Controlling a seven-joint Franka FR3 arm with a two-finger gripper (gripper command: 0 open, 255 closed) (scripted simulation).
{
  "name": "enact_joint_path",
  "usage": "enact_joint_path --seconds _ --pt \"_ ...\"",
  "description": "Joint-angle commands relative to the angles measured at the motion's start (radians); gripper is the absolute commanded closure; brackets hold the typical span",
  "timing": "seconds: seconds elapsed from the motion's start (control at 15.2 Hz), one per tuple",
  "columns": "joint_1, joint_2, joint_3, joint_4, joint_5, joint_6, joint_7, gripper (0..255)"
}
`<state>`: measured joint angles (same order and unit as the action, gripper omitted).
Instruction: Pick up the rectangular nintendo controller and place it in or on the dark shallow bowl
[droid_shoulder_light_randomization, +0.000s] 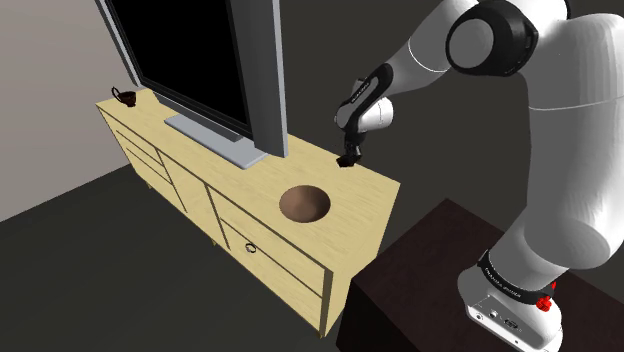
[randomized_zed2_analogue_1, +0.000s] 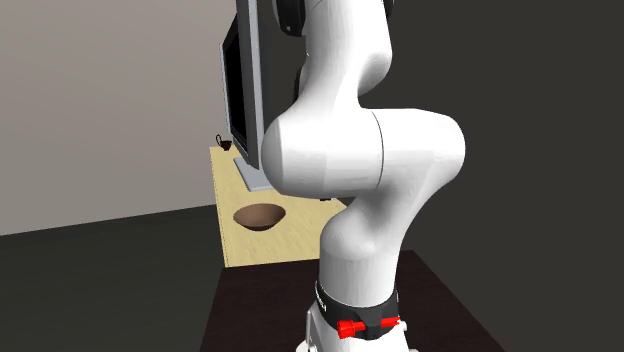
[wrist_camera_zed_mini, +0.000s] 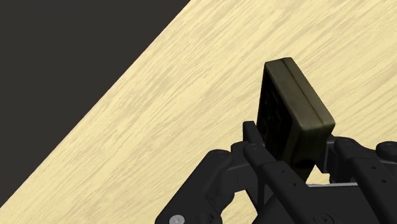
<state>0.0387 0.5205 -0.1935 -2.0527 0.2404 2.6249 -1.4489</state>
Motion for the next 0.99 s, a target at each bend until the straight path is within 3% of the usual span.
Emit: enact_joint_path --seconds 0.0,0.4,0.92 --pt "0.005 -0.023 -0.008 -0.002 -0.009 -0.021 0.006 255" --pt "0.019 -0.085 -0.026 -0.007 -0.034 -0.078 0.025 255" --pt "0.18 -0.136 -0.008 -0.103 -0.074 -0.024 0.227 255"
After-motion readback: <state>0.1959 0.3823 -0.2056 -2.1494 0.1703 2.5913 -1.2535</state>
